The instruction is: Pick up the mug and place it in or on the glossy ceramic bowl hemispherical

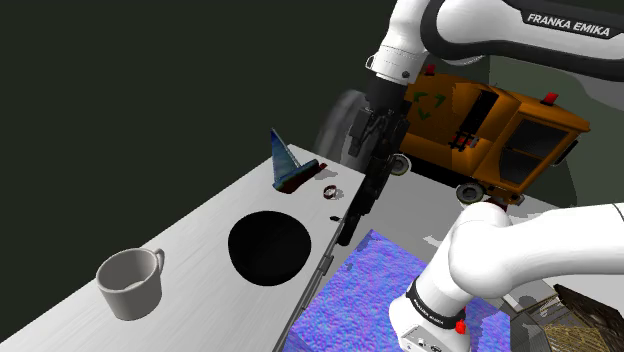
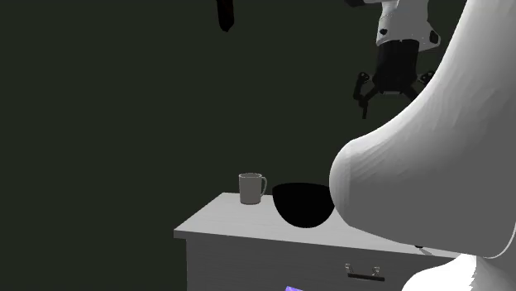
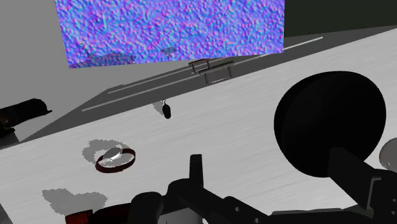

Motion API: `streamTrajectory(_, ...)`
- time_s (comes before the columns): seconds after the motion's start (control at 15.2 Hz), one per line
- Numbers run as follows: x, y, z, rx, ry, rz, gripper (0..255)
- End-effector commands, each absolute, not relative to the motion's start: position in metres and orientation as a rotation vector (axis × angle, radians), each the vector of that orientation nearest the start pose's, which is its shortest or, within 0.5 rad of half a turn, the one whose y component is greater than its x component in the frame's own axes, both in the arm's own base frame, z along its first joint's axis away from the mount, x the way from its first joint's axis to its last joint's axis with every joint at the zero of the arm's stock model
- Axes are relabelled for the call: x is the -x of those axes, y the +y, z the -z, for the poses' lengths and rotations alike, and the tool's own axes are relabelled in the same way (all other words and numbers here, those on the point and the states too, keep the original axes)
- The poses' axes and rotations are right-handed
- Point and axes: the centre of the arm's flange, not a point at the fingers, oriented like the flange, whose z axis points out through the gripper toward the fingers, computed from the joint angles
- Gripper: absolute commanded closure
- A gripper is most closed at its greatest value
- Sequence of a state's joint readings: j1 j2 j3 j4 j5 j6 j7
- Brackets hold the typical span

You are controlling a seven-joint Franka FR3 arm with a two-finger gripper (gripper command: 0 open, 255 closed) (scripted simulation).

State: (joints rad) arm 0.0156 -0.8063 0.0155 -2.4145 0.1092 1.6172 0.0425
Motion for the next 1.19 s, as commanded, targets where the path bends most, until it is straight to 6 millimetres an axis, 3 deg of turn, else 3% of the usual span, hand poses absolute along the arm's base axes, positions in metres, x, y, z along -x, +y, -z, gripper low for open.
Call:
streamTrajectory(0.0,-0.304,0.022,-0.574,3.043,0.031,0.008,0)
streamTrajectory(1.12,-0.362,0.236,-0.504,3.114,0.094,0.102,0)
